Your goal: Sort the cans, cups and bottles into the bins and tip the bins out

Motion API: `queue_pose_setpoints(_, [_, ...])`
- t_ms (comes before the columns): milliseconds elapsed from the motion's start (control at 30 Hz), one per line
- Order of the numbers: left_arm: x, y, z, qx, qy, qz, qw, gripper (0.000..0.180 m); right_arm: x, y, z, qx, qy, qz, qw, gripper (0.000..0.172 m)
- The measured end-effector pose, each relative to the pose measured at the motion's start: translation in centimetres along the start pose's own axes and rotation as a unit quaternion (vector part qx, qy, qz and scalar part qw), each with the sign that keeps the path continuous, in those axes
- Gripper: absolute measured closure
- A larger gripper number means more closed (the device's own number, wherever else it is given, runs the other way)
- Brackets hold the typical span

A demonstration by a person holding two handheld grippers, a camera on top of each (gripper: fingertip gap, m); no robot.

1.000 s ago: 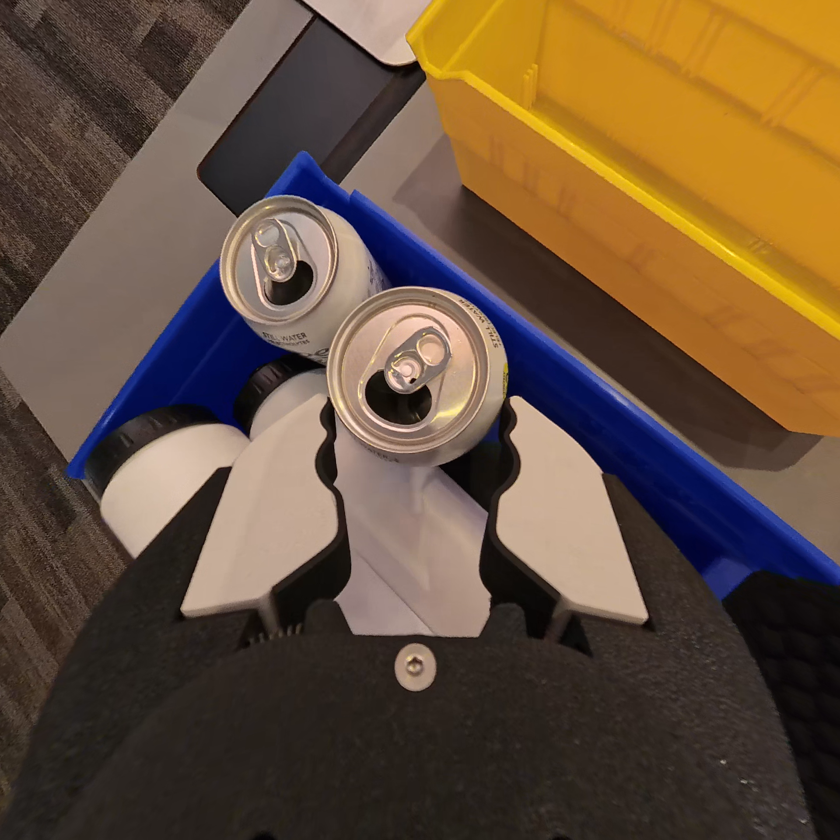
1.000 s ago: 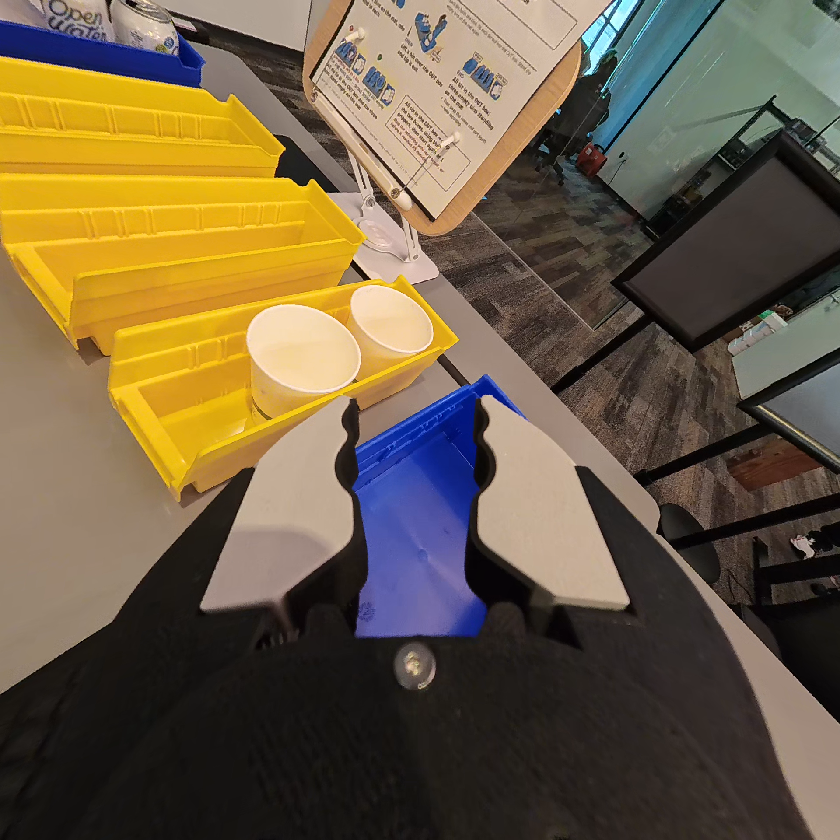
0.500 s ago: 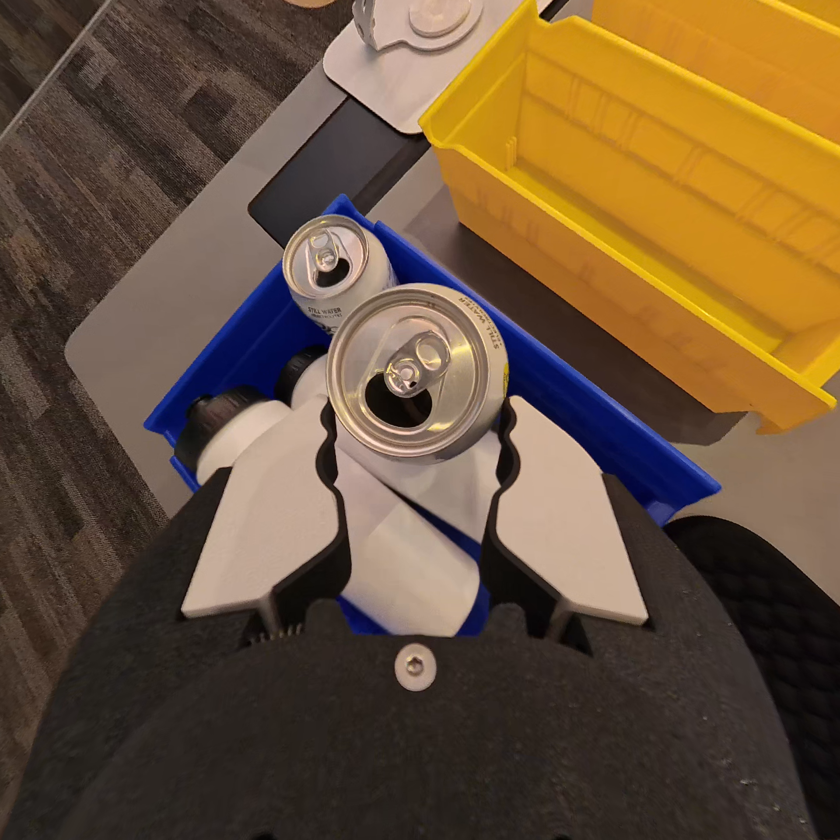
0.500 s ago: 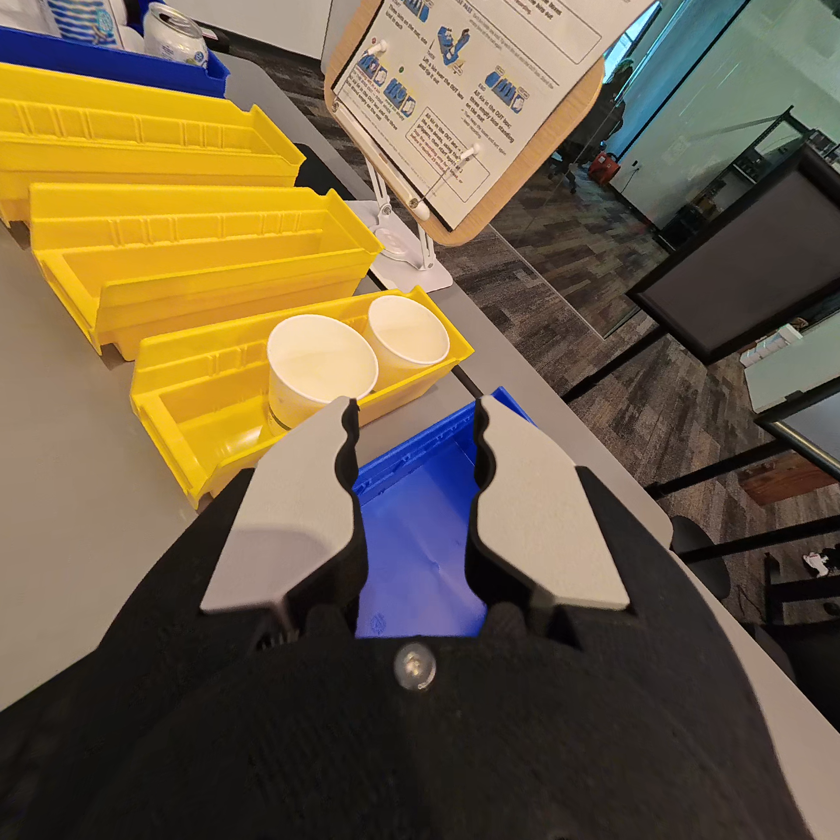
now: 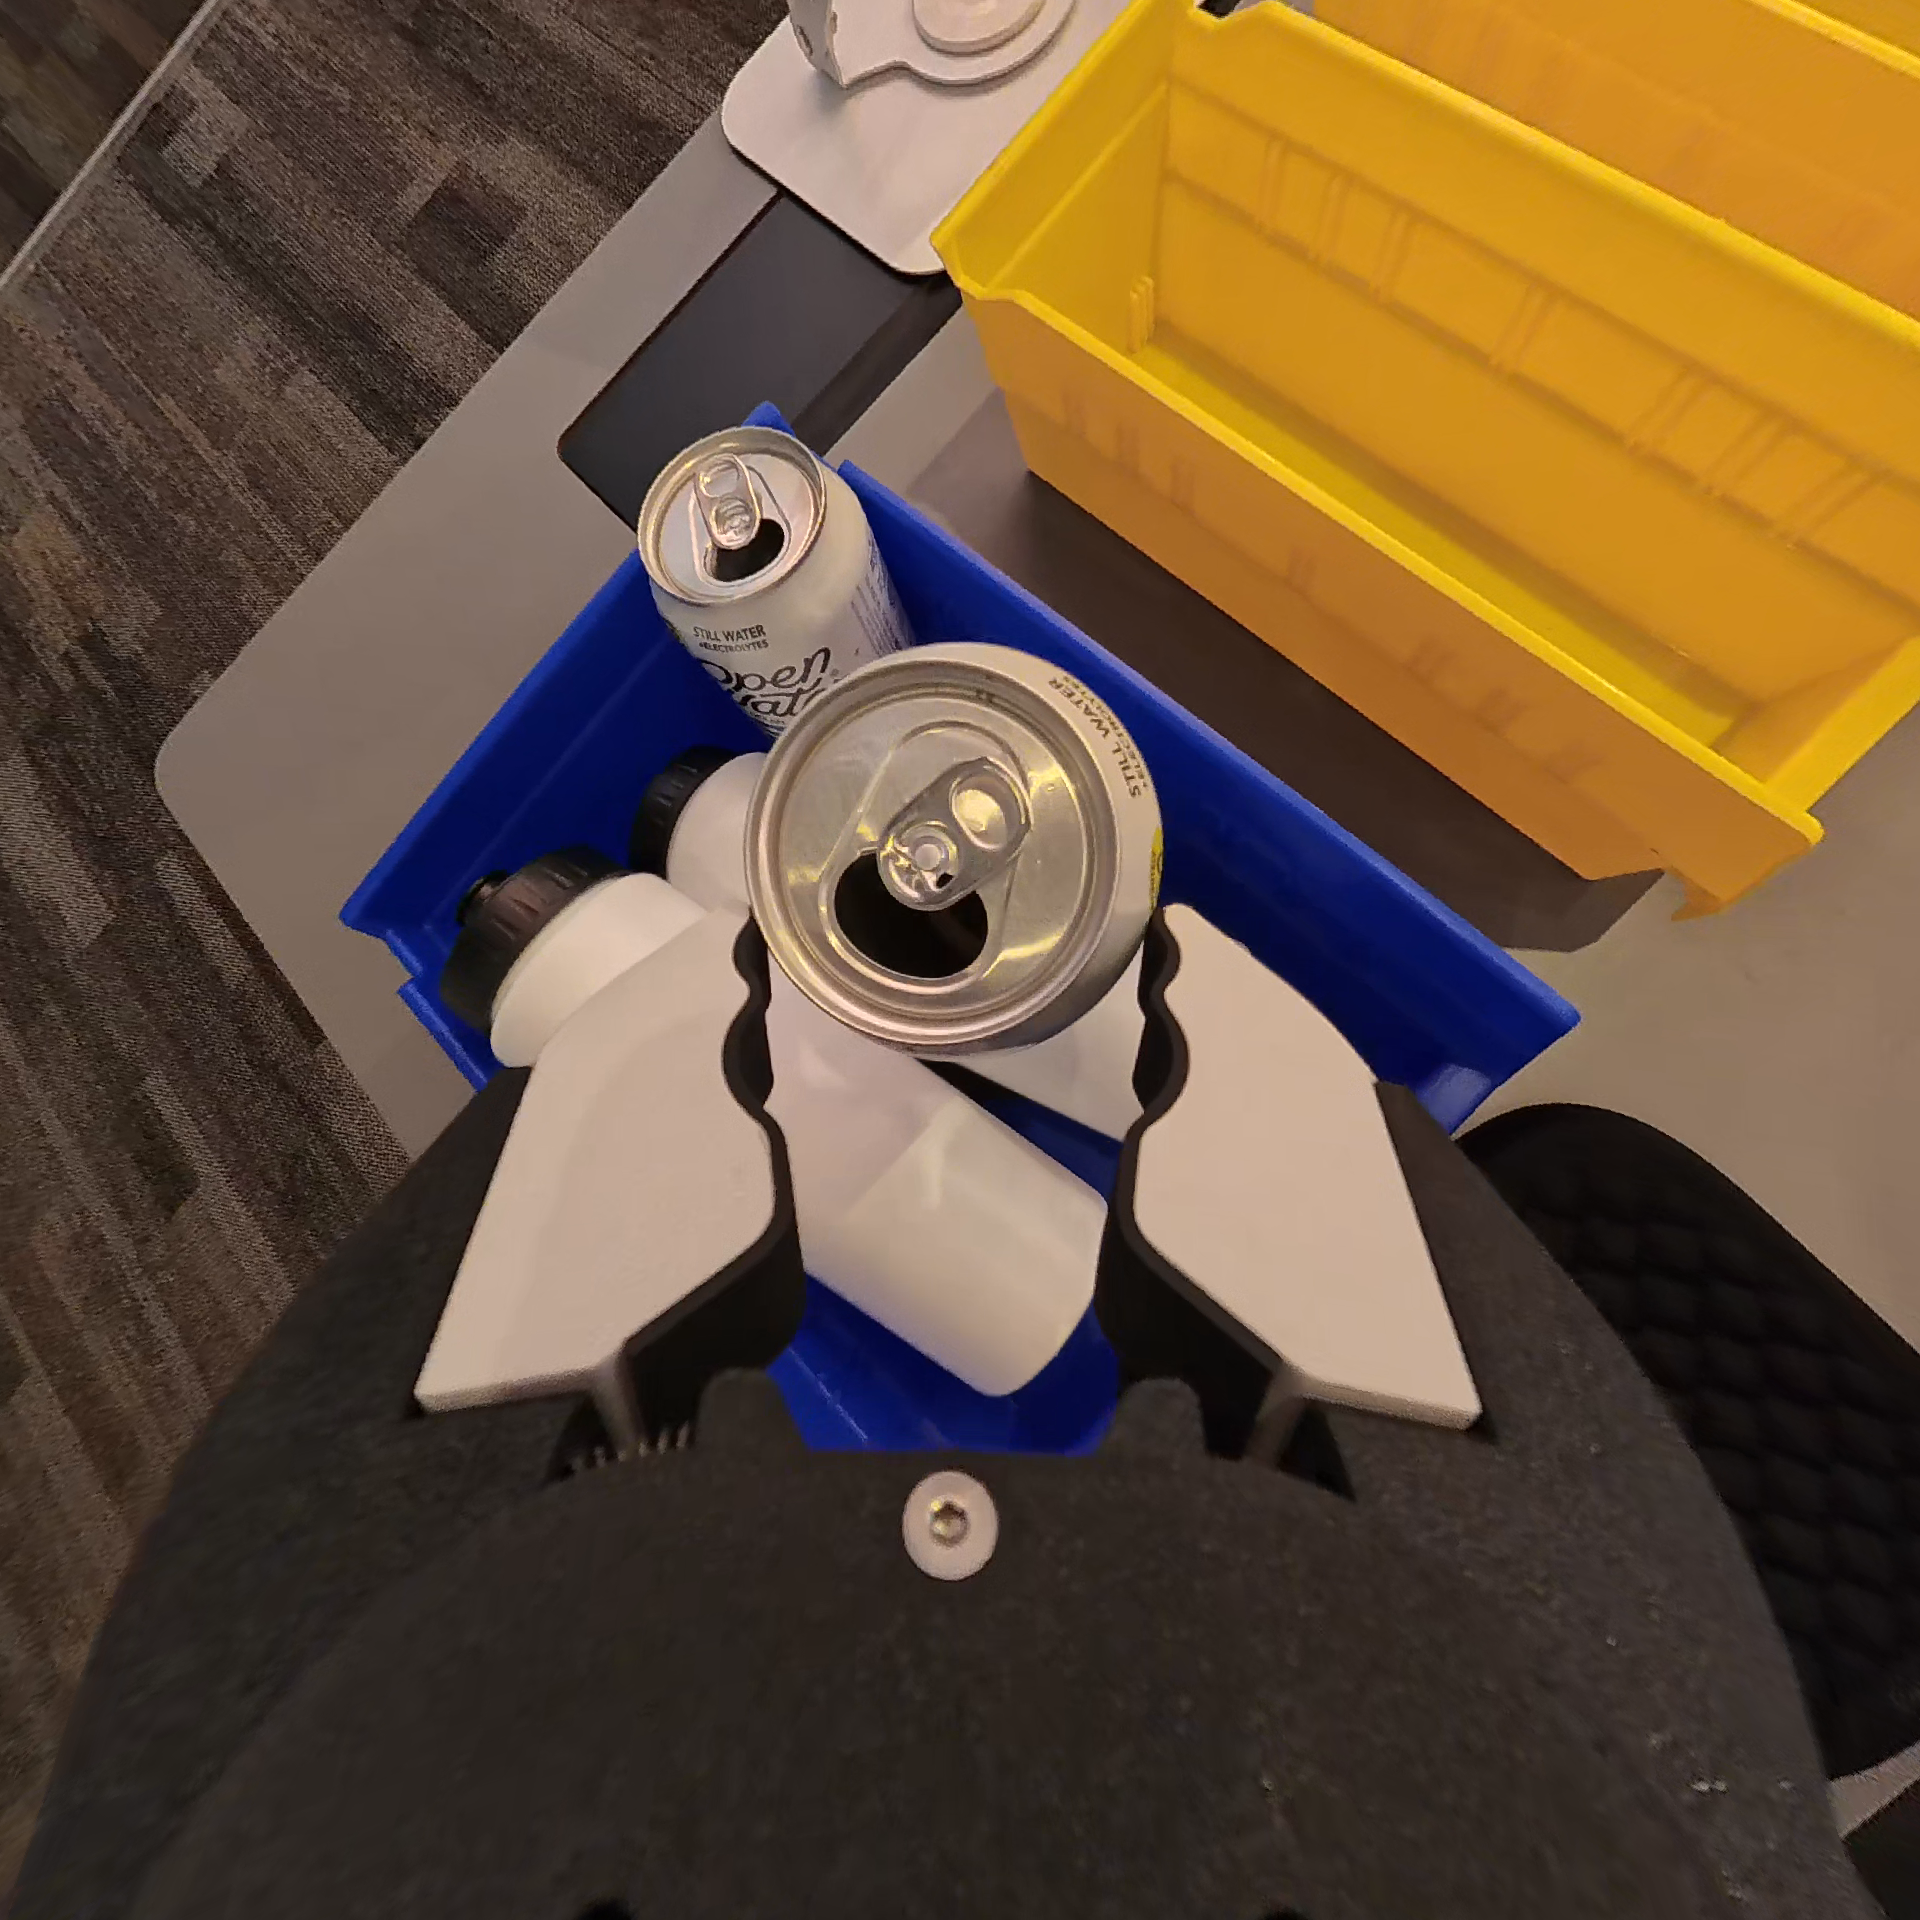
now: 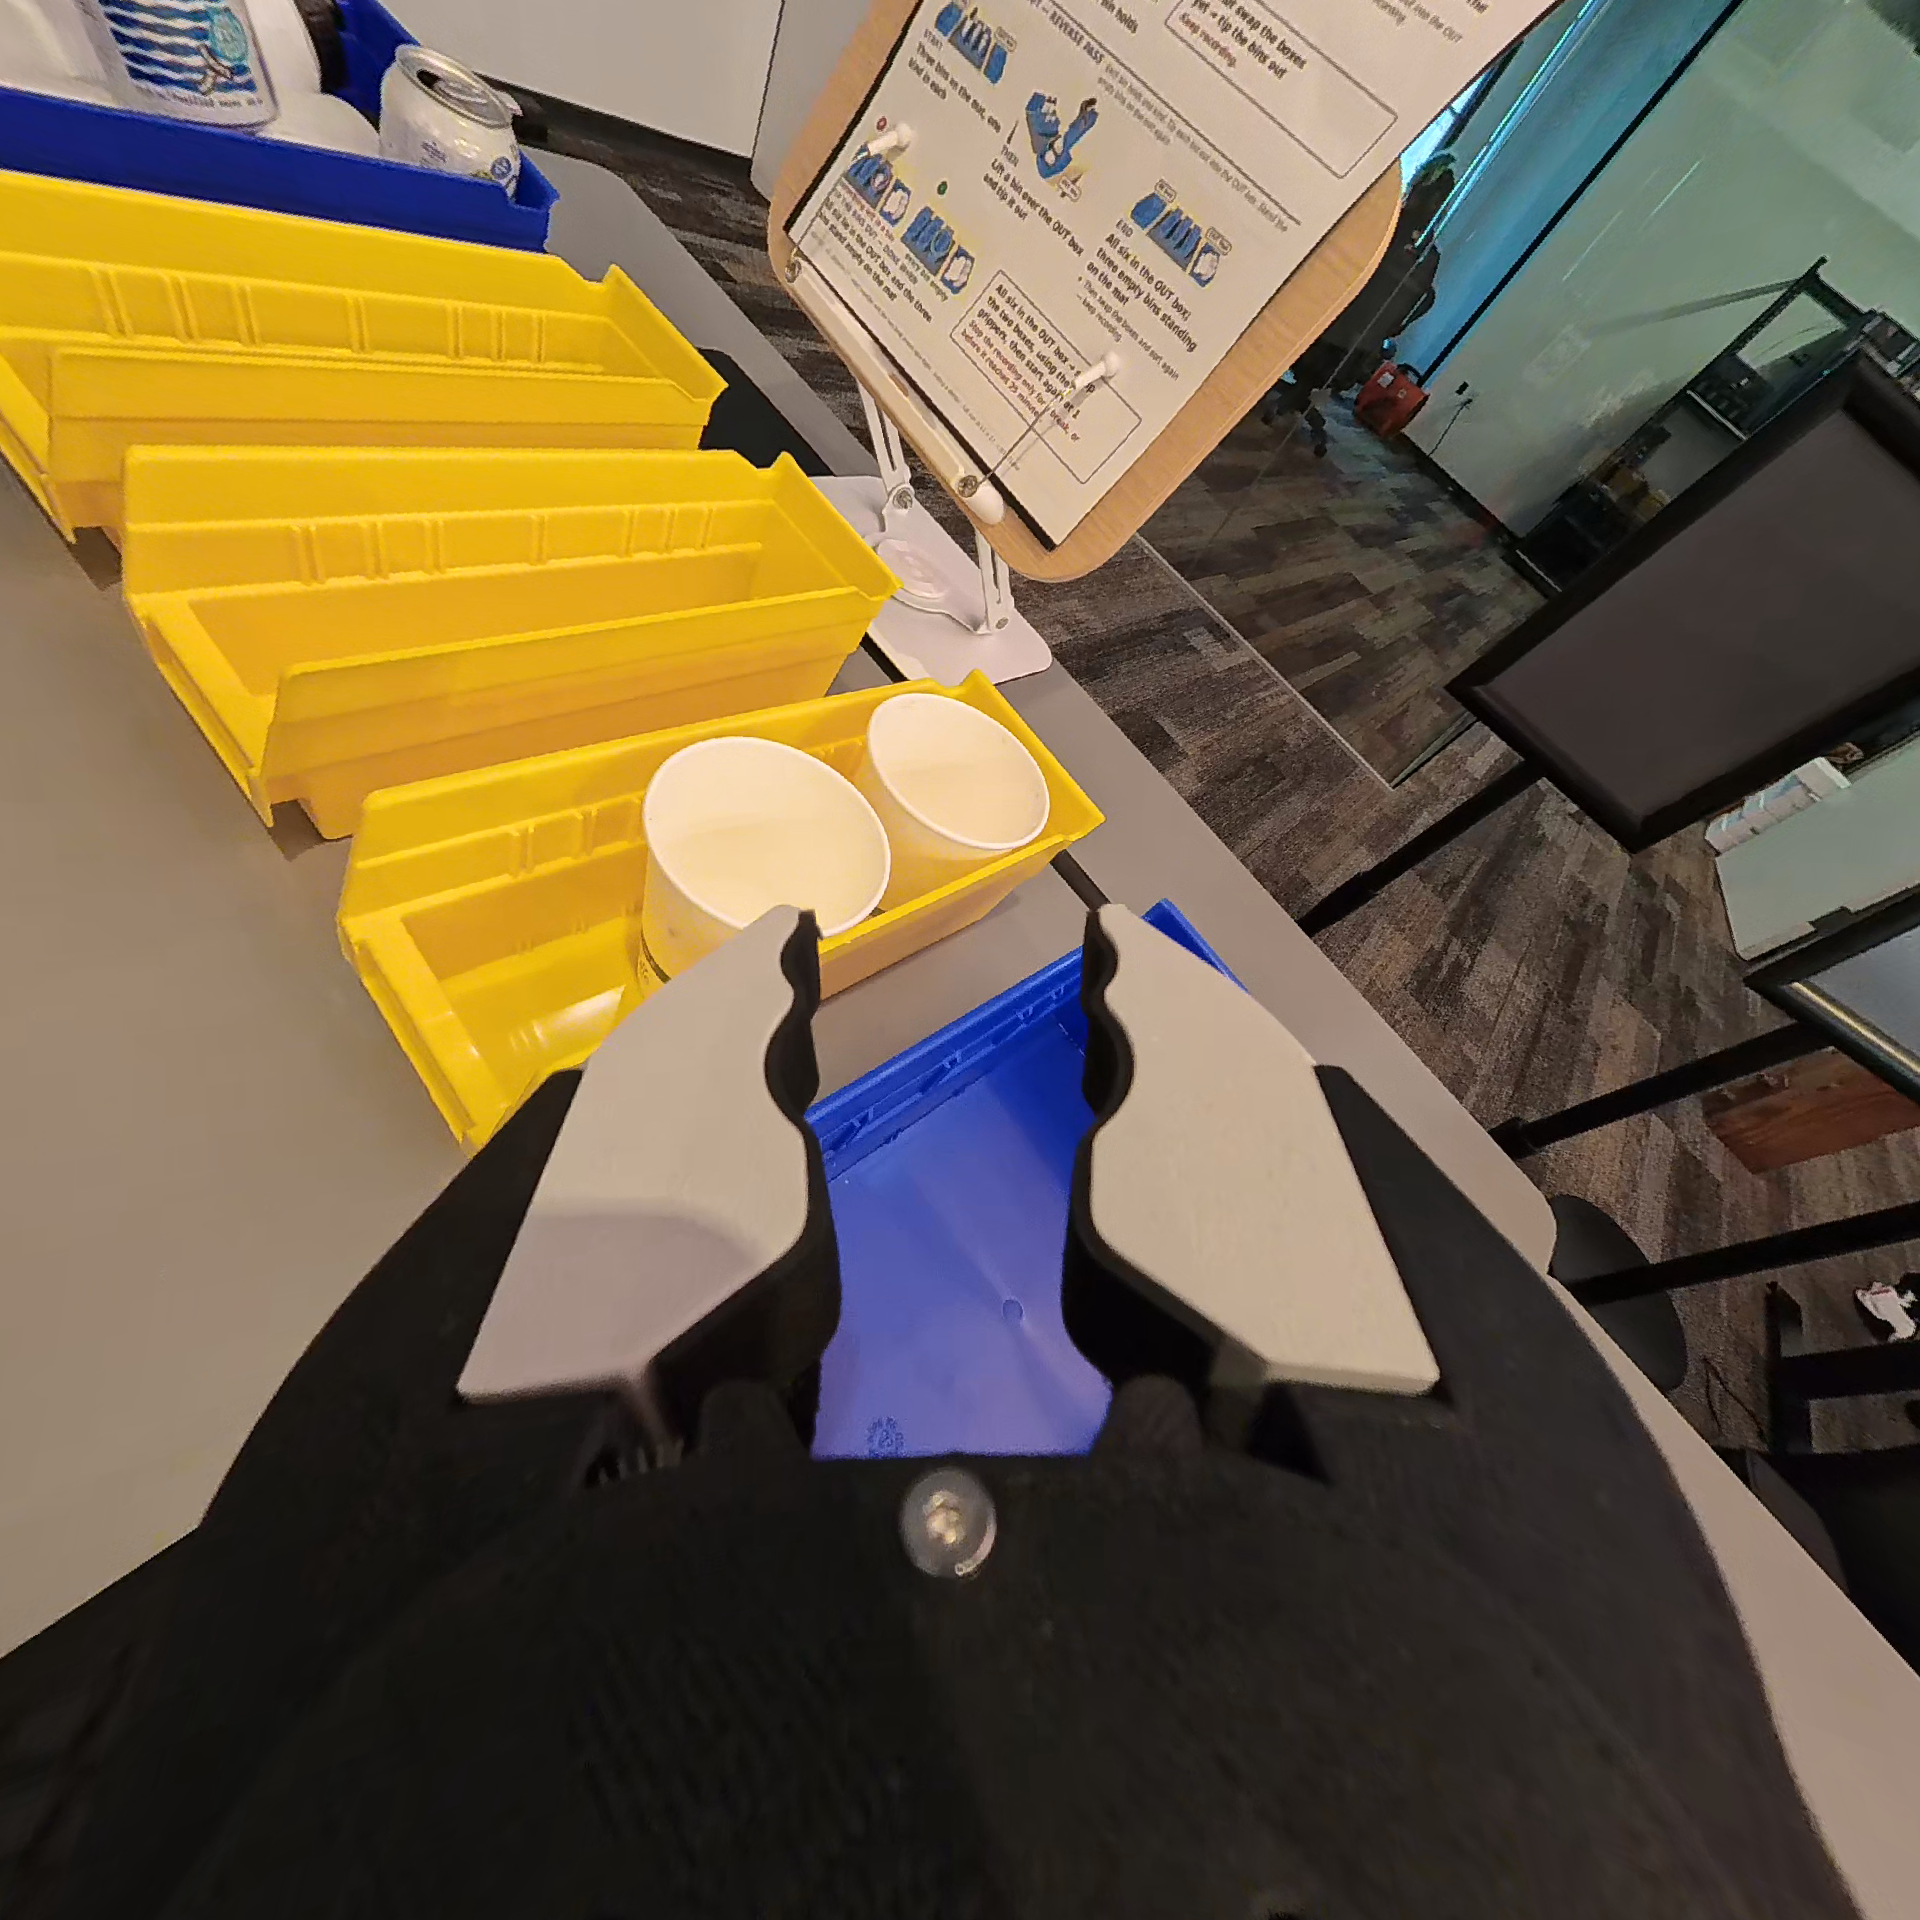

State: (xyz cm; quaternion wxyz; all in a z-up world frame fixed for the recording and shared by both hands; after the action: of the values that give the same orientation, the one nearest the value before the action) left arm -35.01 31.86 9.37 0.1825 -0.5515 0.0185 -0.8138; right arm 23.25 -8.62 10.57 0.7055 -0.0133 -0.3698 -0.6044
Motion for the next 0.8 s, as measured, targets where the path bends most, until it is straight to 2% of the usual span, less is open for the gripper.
queue_pose_setpoints(267, [1.5,0.2,-0.1,-0.008,0.005,0.005,1.000,0.112,-0.3,-0.2,0.2,-0.002,0.001,0.004,1.000,0.122])
queue_pose_setpoints(433, [4.2,1.1,0.6,-0.030,0.016,0.011,0.999,0.112,-0.7,-0.9,1.6,-0.003,0.008,0.011,1.000,0.122])
queue_pose_setpoints(667, [8.7,6.5,4.8,-0.126,0.066,-0.005,0.990,0.112,-2.8,-4.8,8.4,0.037,0.047,0.068,0.996,0.120])
queue_pose_setpoints(800, [10.3,11.1,7.8,-0.195,0.101,-0.034,0.975,0.112,-5.0,-9.0,13.1,0.057,0.073,0.162,0.982,0.115])
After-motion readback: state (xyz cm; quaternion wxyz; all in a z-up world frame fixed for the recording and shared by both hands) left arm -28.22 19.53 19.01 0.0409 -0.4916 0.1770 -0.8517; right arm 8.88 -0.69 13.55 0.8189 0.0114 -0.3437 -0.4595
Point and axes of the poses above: each gripper's, where its closed fingertips meet, x back along the fingers, z out of its top, y = z × x across the jaws, the point moved 10 cm from there along x, back along the fingers, and after that the axes turned 15 degrees about -y, right-handed, at the moved point
